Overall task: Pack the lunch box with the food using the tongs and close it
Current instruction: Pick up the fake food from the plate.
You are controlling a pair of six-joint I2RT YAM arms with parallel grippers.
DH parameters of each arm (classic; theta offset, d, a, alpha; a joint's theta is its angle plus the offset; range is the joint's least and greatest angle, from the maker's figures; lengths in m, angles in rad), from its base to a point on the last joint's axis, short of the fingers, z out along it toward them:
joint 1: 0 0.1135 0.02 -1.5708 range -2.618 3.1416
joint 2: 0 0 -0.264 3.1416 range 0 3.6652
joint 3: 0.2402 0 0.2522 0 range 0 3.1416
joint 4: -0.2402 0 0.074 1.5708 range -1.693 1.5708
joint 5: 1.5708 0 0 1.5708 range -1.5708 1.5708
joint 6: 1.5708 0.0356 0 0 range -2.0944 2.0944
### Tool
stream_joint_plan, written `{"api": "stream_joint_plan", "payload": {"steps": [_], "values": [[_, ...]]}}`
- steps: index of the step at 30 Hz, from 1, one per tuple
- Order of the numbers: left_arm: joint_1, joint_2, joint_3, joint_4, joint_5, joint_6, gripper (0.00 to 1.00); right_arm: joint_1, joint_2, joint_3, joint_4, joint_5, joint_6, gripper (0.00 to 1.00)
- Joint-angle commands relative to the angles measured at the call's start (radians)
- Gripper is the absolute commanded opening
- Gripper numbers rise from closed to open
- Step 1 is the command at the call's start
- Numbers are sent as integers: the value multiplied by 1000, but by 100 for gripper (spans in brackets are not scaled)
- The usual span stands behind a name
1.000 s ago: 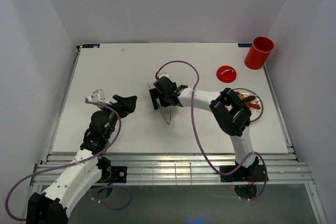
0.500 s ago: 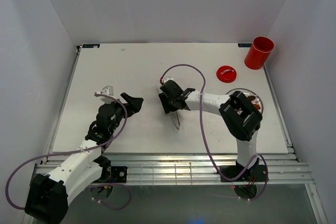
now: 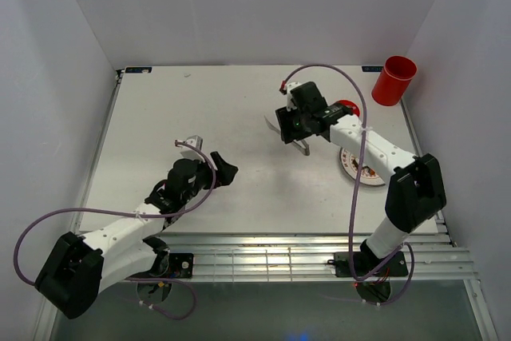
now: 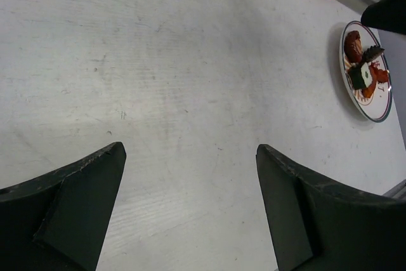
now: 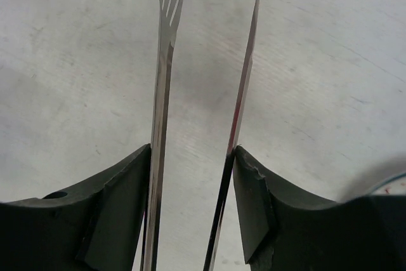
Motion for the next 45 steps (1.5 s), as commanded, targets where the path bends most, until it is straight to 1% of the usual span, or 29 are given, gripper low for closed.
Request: {"api": "stream_joint_plan", "payload": {"steps": [1, 4, 6, 7, 11, 14, 19, 25, 30, 36, 38, 45], "values": [[-19, -47, 26, 20, -46, 71, 94, -59, -65, 30, -99, -48, -43, 57], [-25, -99, 18, 22, -82, 106, 94, -113, -116, 20, -127, -34, -43, 57], [-25, -133, 3, 22, -134, 120, 94, -173, -166, -2, -137, -7, -30, 55], [-25, -139, 0, 22, -147, 121, 94, -215, -186, -15, -141, -7, -20, 55], [-25, -136, 3, 19, -198, 141, 94, -283, -316, -110, -144, 47, 21, 55], [-25, -137, 10, 17, -188, 140, 94, -326, -370, -144, -157, 64, 50, 55], [-25, -138, 6, 19, -176, 127, 94, -386, -409, -177, -200, 127, 101, 53], [-25, -116, 7, 20, -176, 123, 94, -463, -507, -236, -214, 159, 197, 52], [-25, -81, 18, 19, -181, 129, 94, -500, -554, -284, -243, 176, 244, 51], [-25, -117, 0, 19, -179, 124, 94, -504, -614, -339, -311, 90, 224, 50], [-25, -131, -3, 19, -170, 118, 94, -504, -633, -353, -335, 87, 228, 50], [-27, -121, -2, 17, -150, 106, 95, -504, -708, -424, -343, 70, 270, 51]]}}
